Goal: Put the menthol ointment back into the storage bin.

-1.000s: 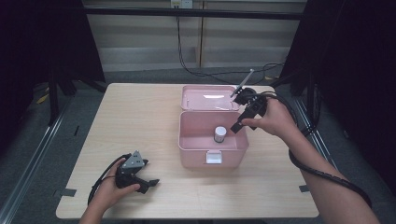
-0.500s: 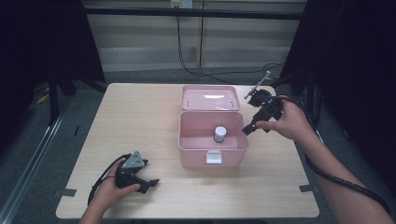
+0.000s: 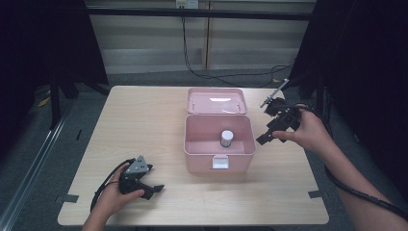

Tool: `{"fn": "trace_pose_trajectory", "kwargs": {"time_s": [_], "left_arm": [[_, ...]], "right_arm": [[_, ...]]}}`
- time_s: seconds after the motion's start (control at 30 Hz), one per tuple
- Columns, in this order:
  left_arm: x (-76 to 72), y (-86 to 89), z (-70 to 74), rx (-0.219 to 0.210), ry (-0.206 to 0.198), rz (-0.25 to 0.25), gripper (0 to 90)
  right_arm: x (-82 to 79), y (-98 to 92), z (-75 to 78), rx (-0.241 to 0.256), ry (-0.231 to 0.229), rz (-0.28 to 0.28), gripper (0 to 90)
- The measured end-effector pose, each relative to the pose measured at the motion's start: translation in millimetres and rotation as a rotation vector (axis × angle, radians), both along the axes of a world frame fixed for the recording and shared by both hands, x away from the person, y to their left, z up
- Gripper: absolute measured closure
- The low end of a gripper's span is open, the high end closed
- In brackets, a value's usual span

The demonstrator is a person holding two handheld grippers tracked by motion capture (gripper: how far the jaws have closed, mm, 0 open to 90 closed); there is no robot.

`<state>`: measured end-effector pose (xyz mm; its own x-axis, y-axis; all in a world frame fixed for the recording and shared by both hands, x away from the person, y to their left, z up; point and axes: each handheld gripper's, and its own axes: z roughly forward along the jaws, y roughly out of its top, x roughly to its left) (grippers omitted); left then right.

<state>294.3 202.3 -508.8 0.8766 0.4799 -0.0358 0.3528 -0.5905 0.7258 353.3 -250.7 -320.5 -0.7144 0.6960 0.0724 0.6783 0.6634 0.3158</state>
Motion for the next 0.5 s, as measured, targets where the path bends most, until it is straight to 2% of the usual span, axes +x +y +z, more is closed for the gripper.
{"fn": "trace_pose_trajectory", "kwargs": {"time_s": [0.1, 0.3, 0.5], "left_arm": [[0.0, 0.0, 0.0, 0.0, 0.0, 0.0, 11.7], [0.1, 0.2, 0.1, 0.004, 0.0, -0.003, 11.7], [0.2, 0.2, 0.1, 0.004, -0.001, -0.003, 11.7]], "right_arm": [[-2.1, -5.1, -3.1, -0.005, -0.011, -0.003, 23.4], [-6.9, -14.4, -10.4, -0.007, 0.003, -0.013, 23.4], [-11.9, -22.7, -24.3, -0.013, 0.015, -0.008, 23.3]]}}
